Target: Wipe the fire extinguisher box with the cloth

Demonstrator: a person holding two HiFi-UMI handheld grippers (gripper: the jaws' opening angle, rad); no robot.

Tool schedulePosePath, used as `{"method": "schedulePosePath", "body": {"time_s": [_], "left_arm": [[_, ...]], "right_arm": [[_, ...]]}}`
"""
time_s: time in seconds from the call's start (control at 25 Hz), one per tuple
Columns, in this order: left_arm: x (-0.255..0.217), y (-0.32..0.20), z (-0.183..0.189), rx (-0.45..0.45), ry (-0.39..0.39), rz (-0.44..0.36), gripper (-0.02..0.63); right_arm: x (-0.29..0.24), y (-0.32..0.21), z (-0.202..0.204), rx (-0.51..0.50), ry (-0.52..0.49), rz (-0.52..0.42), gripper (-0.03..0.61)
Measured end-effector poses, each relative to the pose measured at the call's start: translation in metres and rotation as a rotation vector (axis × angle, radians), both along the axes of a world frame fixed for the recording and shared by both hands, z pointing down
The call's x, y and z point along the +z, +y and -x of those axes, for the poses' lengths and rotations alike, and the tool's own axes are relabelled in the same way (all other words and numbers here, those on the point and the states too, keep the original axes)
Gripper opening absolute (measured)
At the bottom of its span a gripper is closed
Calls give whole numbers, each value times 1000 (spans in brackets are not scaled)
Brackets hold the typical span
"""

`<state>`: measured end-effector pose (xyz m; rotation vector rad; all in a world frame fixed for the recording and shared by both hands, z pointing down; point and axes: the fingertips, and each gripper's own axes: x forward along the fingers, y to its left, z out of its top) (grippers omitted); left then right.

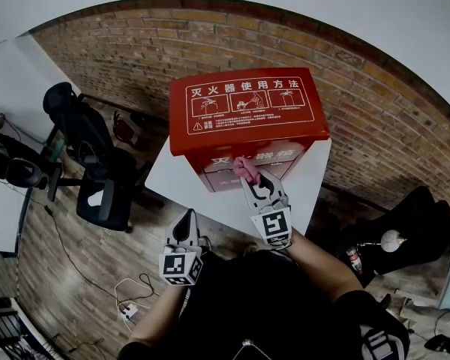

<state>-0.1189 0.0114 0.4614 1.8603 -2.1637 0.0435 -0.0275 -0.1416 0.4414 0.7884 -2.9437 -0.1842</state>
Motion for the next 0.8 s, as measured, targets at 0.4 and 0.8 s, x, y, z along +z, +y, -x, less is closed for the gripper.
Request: {"method": "schedulePosePath", "body": {"time_s": [0.4, 0.8], "left_arm": [[3, -10, -22, -10, 0, -3, 28], [6, -8, -37, -20, -2, 4, 28]], "right_arm": [[3, -16, -25, 4, 8, 1, 106], [4, -25, -41, 9, 14, 5, 106]]}}
